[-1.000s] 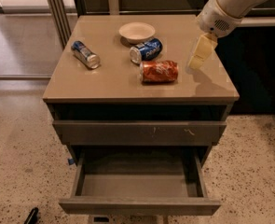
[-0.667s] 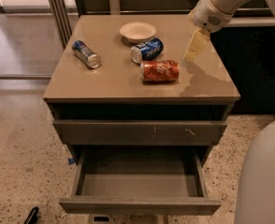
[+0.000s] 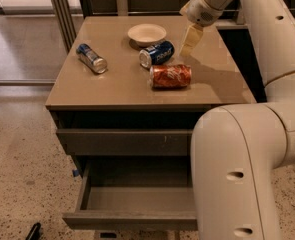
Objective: Place pepsi can into middle drawer
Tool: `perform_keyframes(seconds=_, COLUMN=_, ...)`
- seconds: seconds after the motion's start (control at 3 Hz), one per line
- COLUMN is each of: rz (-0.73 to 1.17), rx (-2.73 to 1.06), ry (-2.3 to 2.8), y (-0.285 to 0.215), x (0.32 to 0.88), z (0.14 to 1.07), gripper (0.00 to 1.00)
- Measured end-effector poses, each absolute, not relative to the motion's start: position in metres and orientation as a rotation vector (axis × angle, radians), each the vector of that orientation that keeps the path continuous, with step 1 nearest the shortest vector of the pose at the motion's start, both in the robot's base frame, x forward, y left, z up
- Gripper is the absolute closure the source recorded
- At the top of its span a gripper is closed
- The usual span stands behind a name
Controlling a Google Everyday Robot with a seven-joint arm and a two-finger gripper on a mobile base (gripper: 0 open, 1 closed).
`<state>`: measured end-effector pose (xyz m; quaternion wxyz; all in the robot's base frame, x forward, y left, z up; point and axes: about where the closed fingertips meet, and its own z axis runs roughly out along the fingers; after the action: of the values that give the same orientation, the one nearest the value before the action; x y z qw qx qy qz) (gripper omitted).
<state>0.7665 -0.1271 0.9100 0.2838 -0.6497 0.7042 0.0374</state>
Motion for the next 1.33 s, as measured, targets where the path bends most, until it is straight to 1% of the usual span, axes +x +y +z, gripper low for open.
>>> perform_keyframes(seconds=0.67, rz=0.097, rx=-1.714, ry=1.891, y=-0.128, x=0.772, z=0.908, gripper=0.00)
perform_keyframes(seconds=1.0, rz=0.102, rx=-1.645, ry=1.947, y=-0.146, x=0.774, z=0.895, gripper=0.00)
perform_keyframes(seconds=1.33, rz=0.078, rx=-1.639, ry=1.918, y=-0.144, x=0.787, z=0.884, gripper=0.00)
